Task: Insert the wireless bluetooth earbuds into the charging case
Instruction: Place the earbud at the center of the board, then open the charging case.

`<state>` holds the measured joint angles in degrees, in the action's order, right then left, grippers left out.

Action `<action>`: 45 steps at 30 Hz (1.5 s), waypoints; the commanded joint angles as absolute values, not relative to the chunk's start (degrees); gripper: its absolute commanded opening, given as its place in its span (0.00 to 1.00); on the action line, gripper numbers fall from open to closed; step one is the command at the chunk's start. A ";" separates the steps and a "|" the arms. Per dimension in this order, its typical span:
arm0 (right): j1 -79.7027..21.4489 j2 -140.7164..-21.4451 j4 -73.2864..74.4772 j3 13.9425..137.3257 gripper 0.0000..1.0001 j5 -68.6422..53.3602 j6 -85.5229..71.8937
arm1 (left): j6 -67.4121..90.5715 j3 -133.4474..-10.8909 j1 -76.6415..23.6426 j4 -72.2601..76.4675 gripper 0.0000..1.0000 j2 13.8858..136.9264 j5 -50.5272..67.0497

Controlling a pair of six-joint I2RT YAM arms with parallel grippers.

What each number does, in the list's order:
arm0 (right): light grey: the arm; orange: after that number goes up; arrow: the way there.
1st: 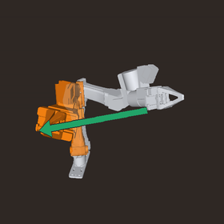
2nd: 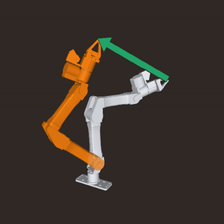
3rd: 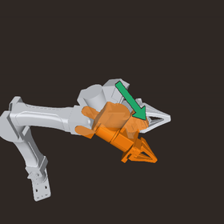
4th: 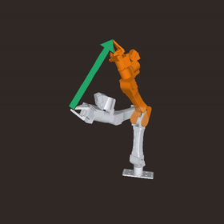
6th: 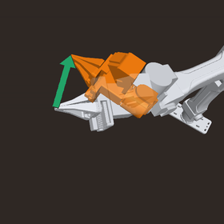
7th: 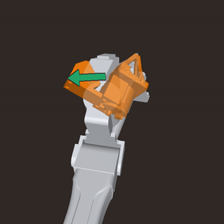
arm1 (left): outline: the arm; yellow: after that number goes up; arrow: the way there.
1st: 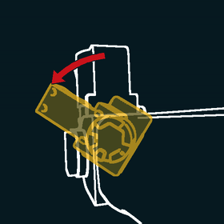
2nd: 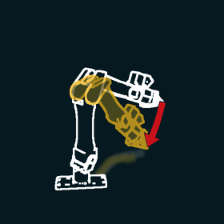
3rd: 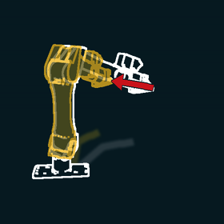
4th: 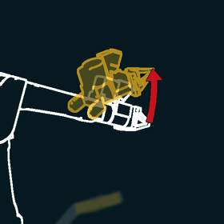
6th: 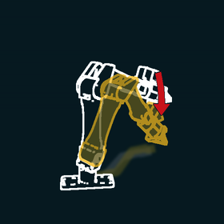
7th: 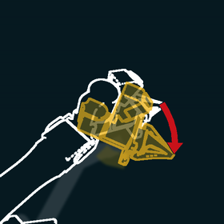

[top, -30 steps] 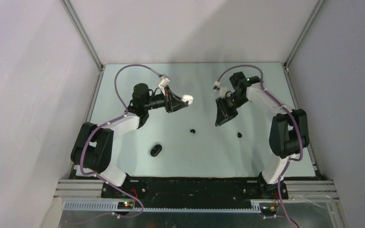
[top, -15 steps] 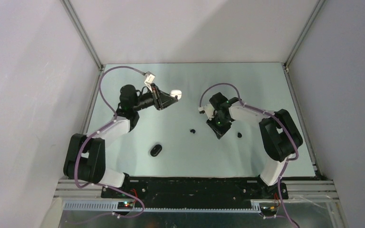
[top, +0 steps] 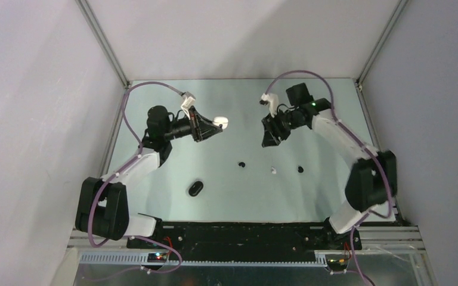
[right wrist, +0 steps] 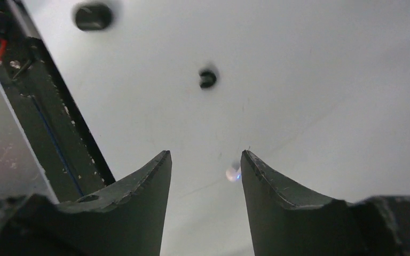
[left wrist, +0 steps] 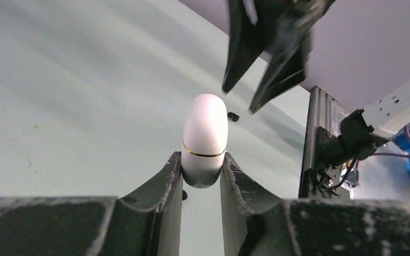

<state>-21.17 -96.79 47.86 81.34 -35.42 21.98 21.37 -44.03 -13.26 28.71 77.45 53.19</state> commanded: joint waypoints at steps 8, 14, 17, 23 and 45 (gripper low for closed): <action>-30.64 -89.31 27.78 88.89 0.73 -43.23 22.92 | 5.80 -50.40 -12.77 27.21 0.00 74.95 67.48; -32.47 -94.35 22.71 94.03 0.73 -42.55 15.83 | 2.94 -50.84 -12.76 26.93 0.00 74.16 70.32; -32.84 -96.78 23.08 96.74 0.72 -42.74 15.42 | 2.09 -50.61 -12.82 26.90 0.00 73.80 70.48; -32.17 -98.97 22.96 100.00 0.70 -45.39 12.95 | 1.56 -50.28 -12.74 26.80 0.00 73.32 69.74; -30.61 -101.89 18.98 101.22 0.67 -54.19 4.02 | 2.30 -50.38 -13.18 26.62 0.00 72.92 68.61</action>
